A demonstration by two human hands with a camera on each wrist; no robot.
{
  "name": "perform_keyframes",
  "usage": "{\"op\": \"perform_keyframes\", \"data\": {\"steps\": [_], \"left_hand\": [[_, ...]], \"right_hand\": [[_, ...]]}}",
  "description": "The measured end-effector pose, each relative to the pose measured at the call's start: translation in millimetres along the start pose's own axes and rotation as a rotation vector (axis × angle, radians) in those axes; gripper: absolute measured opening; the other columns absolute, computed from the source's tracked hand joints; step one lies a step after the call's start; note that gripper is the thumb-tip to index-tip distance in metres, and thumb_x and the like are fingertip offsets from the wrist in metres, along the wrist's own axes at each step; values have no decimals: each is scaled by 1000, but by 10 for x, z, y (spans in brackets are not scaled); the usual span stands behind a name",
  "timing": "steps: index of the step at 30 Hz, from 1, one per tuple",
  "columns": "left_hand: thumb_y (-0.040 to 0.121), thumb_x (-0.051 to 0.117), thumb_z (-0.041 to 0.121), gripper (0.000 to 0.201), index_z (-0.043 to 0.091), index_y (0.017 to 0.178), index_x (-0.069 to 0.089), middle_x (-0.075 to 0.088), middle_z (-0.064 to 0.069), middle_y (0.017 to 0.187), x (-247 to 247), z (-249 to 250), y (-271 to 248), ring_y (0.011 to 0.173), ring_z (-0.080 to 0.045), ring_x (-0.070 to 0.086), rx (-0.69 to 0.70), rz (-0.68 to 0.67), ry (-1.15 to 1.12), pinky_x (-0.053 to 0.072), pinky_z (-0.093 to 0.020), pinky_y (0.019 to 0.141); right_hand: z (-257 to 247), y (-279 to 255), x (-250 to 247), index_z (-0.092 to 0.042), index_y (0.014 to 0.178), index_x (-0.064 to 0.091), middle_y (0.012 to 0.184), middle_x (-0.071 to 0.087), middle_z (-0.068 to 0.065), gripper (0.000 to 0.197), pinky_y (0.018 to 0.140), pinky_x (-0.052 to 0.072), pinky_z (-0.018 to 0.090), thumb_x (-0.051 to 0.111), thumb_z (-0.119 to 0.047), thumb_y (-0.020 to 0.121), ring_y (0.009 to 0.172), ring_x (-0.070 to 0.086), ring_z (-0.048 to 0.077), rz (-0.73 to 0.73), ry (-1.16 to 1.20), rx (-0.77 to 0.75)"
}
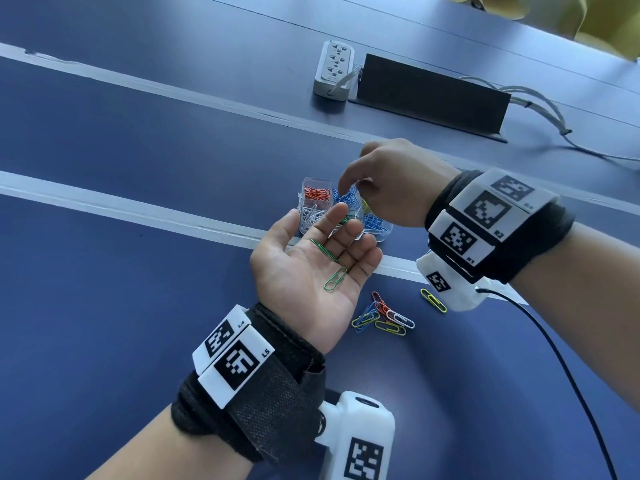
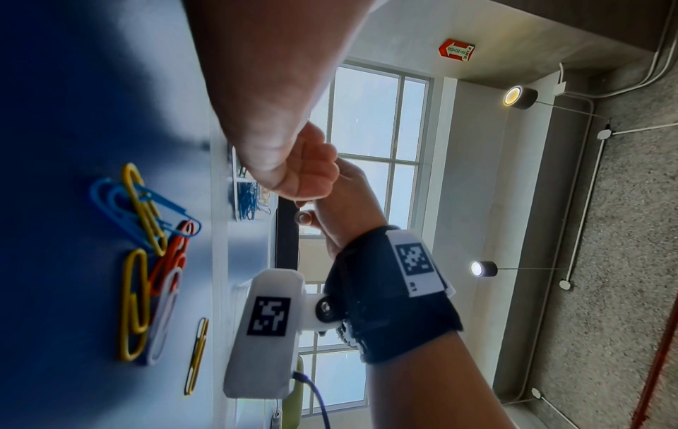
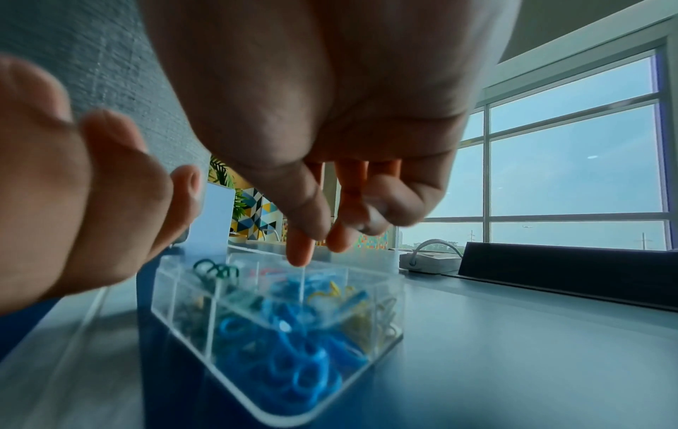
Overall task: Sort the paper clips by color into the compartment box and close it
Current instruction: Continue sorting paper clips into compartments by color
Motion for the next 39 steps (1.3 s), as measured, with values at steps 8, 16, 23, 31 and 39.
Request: {"op": "perform_keyframes", "data": {"steps": [8, 16, 23, 31, 39], "left_hand": [[88, 38, 43, 44, 7, 89, 63, 62, -10, 77, -15, 6, 12, 70, -26, 61, -4, 3, 0, 51, -34, 76], [91, 32, 44, 47, 6, 98, 59, 64, -7, 80, 73, -21, -29, 81, -21, 65, -22, -101, -49, 41, -42, 102], [92, 31, 45, 51, 4, 110, 57, 60, -16, 116, 124, -20, -39, 121, -26, 55, -37, -131, -28, 36, -45, 107], [89, 31, 51, 65, 2, 126, 55, 68, -12, 95, 71, 46, -48, 82, -23, 66, -35, -64, 65, 53, -28, 70], [90, 34, 46, 47, 8, 107, 56, 65, -8, 79, 95, 44, -58, 69, -23, 64, 3, -88, 60, 53, -25, 63]], "right_hand": [[-135, -129, -245, -23, 90, 72, 79, 51, -8, 24, 65, 39, 16, 54, -11, 81, 59, 47, 1, 217, 189, -151], [-466, -393, -19, -28, 95, 71, 76, 62, -13, 20, 65, 40, 17, 65, -36, 78, 59, 46, -7, -128, 142, -300], [-474, -441, -112, -24, 88, 74, 70, 63, -13, 17, 61, 34, 2, 62, -19, 77, 57, 49, -8, -53, 295, -313], [-572, -654, -29, -21, 94, 74, 87, 72, -4, 22, 75, 48, 26, 62, -25, 75, 76, 60, 9, -154, 259, -448], [-584, -656, -33, -19, 88, 74, 78, 72, -3, 18, 68, 49, 24, 61, -23, 77, 68, 61, 13, -67, 228, -436]]}}
Point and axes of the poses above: each hand's wrist, its own y-axis towards the middle knuckle, its own x-axis out of the palm, z = x × y, the point moved 7 cm from there along y, towards the middle knuckle
